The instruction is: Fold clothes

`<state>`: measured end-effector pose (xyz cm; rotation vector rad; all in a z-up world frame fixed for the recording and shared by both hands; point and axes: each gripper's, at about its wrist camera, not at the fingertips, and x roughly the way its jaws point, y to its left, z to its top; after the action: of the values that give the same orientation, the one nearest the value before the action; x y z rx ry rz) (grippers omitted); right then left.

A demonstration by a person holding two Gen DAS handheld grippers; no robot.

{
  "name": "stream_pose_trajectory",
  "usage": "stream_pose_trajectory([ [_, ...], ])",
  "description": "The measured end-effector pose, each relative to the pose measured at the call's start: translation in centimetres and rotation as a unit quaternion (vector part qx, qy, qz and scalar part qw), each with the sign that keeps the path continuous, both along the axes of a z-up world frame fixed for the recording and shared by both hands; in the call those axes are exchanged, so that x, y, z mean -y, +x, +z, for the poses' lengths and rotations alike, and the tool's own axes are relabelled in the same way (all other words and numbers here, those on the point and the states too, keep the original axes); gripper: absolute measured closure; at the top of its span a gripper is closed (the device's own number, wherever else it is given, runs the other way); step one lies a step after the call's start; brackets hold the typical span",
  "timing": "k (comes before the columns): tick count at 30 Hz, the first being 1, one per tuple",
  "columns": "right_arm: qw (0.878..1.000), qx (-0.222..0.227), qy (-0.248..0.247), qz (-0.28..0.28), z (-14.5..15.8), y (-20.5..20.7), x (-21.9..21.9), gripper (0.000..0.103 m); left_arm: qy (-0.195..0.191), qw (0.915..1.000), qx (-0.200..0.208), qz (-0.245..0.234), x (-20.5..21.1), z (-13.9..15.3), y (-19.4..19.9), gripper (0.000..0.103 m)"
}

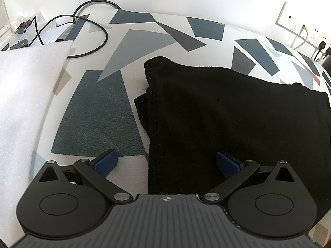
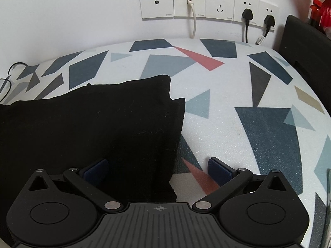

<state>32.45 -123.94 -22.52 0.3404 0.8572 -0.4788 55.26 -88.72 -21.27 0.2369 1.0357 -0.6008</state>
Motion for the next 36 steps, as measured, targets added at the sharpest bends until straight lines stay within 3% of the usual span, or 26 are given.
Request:
stream_pose_trajectory([
  [3,1.000,0.000,0.000,0.004,0.0,0.0,0.1,0.001,0.010,0.9999,-0.006,0.000,0.5,0.1,0.2,0.000],
  [6,1.000,0.001,-0.001,0.002,-0.1,0.1,0.0,0.001,0.011,0.9999,-0.004,-0.007,1.1,0.3,0.0,0.008],
  [8,1.000,0.000,-0.003,0.000,-0.1,0.1,-0.1,0.001,0.014,0.9997,0.005,-0.018,1.5,0.7,-0.4,0.017],
  [10,1.000,0.001,-0.002,-0.001,-0.2,0.3,-0.3,0.001,0.007,0.9993,0.006,-0.038,2.0,1.1,-0.9,0.045],
  [13,1.000,0.003,0.001,0.008,-0.1,0.5,-1.0,0.004,0.006,0.9990,0.001,-0.045,2.8,1.4,-1.3,0.056],
  [18,0.999,0.014,0.007,0.040,0.2,1.3,-2.9,0.024,-0.011,0.9993,-0.005,-0.034,2.8,1.2,-1.3,0.060],
  [20,0.999,0.019,0.014,0.041,0.3,1.5,-3.1,0.032,-0.022,0.9992,-0.012,-0.032,2.7,1.2,-1.4,0.070],
  [22,0.998,0.027,0.026,0.046,0.5,1.6,-3.1,0.045,-0.035,0.9987,-0.028,-0.024,2.7,1.2,-1.4,0.077],
  [24,0.996,0.038,0.055,0.056,0.7,1.6,-2.8,0.076,-0.036,0.9988,-0.033,-0.012,3.0,1.3,-1.8,0.080],
  [25,0.994,0.043,0.077,0.057,0.7,1.7,-2.6,0.081,-0.035,0.9988,-0.033,-0.005,3.2,1.3,-2.1,0.081],
  [27,0.991,0.048,0.112,0.056,0.7,1.9,-2.4,0.084,-0.034,0.9989,-0.033,0.002,3.6,1.5,-3.2,0.083],
  [30,0.988,0.060,0.130,0.056,1.3,2.1,-3.1,0.087,-0.036,0.9994,-0.002,-0.003,3.7,3.1,-5.8,0.084],
  [36,0.979,0.127,0.132,0.090,6.0,1.2,-5.0,0.088,-0.102,0.9921,0.009,0.072,-2.0,8.4,-8.2,0.083],
])
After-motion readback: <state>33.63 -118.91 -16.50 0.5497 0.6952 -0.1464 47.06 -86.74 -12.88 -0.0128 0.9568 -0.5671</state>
